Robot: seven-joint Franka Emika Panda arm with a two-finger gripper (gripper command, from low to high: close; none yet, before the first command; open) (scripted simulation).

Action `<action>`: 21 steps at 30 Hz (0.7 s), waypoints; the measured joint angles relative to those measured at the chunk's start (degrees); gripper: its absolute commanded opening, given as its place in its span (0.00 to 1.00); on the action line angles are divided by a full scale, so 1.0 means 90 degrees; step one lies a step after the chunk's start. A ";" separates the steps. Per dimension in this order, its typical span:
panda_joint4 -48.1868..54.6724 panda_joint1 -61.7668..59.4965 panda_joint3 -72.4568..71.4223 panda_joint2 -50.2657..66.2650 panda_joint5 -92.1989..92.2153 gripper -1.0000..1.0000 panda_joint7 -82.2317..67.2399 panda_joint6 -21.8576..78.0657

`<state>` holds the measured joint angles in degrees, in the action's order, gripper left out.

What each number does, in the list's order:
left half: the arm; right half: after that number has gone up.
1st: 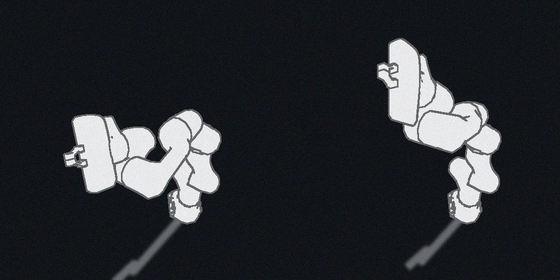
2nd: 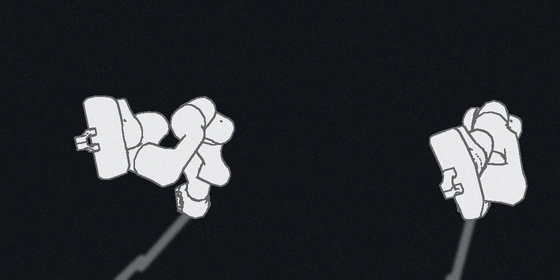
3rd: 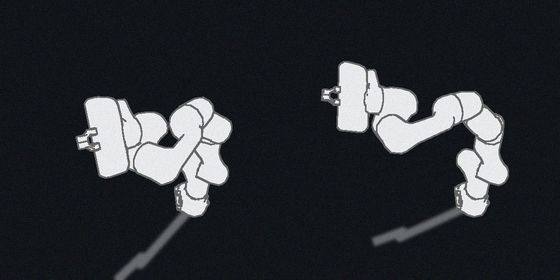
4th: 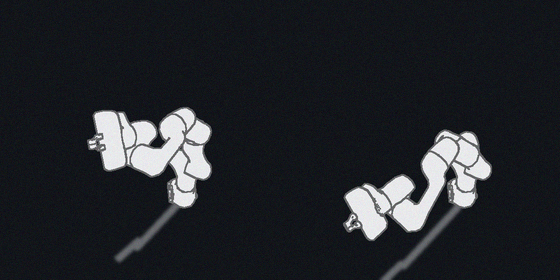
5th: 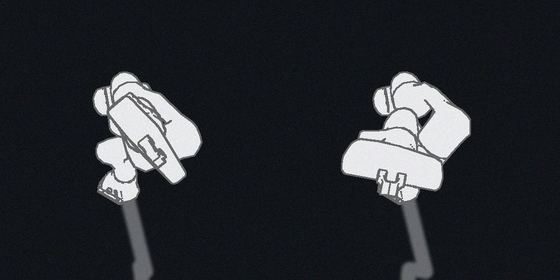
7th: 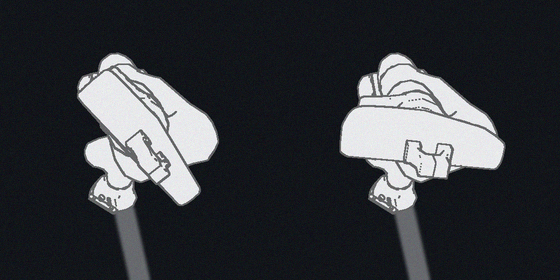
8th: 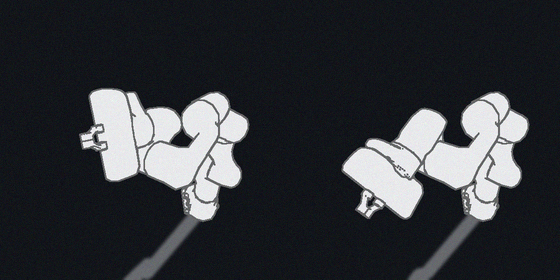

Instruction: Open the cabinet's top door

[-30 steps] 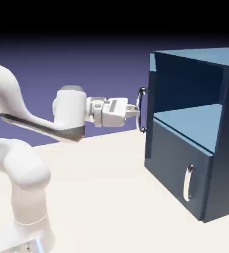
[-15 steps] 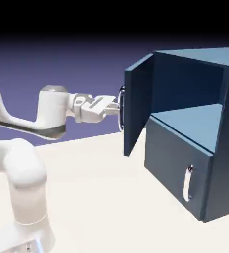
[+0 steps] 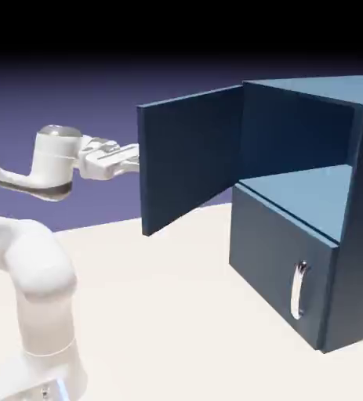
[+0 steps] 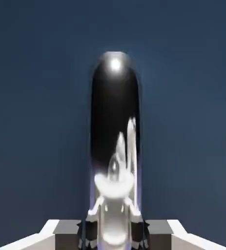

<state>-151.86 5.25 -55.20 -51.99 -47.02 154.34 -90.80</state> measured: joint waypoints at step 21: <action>0.4613 -0.4667 -0.4032 0.0201 0.1977 0.00 -0.0336 0.3487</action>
<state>-110.34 -36.75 -91.49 -50.18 -29.23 151.31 -59.41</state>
